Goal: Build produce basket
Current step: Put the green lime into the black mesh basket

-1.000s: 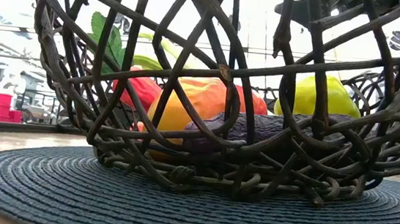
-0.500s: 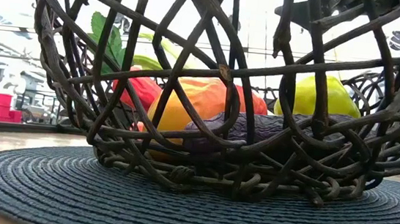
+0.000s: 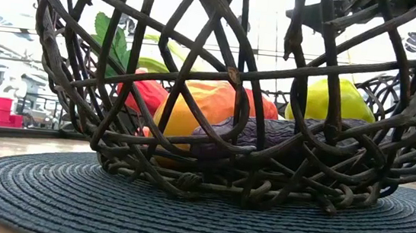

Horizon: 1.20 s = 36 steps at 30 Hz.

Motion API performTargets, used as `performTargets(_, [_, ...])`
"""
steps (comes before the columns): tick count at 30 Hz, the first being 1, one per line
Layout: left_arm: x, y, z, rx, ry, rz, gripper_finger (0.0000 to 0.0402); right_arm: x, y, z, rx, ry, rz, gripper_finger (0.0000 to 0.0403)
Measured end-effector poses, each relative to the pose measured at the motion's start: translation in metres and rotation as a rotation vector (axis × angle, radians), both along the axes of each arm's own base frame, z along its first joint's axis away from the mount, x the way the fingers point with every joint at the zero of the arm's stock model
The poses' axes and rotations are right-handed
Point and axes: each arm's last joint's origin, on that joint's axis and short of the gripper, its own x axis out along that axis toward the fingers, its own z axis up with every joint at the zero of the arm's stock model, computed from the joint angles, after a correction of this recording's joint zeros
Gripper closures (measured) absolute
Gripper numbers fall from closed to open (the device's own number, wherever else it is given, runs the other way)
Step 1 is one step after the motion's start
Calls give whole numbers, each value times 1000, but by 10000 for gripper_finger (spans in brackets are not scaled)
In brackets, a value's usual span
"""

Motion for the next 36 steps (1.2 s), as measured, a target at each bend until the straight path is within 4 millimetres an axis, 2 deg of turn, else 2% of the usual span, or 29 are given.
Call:
performTargets(5, [0,0,0,-14,0,-10,91,0,0,0,0,0,0,62])
performTargets(16, [0,0,0,-247,16,-47,91,0,0,0,-3,0,1,62])
performTargets(21, [0,0,0,-409,26,-72,91,0,0,0,-21,-5,2,62])
performTargets(36, [0,0,0,-1046,67,-170,91,1,0,11,-115,-112,8,62])
